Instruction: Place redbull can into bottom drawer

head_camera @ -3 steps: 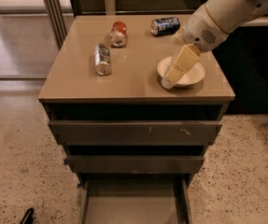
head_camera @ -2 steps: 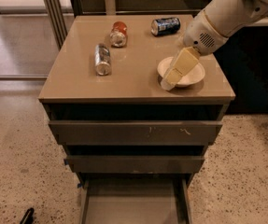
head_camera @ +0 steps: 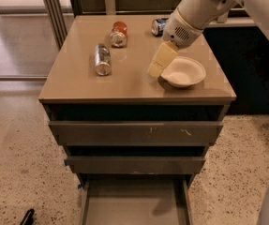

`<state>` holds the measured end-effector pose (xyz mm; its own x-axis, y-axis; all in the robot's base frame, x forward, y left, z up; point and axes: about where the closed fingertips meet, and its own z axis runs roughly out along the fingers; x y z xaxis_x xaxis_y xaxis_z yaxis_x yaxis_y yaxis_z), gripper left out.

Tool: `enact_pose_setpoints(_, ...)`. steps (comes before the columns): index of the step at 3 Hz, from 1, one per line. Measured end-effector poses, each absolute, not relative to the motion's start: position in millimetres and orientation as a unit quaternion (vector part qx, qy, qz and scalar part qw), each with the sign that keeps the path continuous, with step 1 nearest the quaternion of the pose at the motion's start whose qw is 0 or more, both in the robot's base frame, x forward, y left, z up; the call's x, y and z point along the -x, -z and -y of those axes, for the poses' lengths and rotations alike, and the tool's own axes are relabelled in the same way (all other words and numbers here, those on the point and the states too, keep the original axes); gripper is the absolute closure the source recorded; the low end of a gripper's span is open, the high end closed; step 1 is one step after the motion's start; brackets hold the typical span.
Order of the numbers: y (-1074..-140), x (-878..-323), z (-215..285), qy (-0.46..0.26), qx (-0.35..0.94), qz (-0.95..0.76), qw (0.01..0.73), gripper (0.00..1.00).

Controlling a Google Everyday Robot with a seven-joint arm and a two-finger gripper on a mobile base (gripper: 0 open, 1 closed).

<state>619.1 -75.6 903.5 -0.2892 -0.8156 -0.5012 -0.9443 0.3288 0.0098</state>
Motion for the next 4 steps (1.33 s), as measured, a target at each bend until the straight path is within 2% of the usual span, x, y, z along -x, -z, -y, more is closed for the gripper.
enact_pose_setpoints(1,-901,-663,40,-0.142,0.557,-0.792,0.205,0.0)
enact_pose_setpoints(3,-894,-663,33,-0.155,0.548,-0.795,0.21,0.0)
enact_pose_setpoints(4,-886,-677,21,-0.185,0.498,-0.817,0.225,0.0)
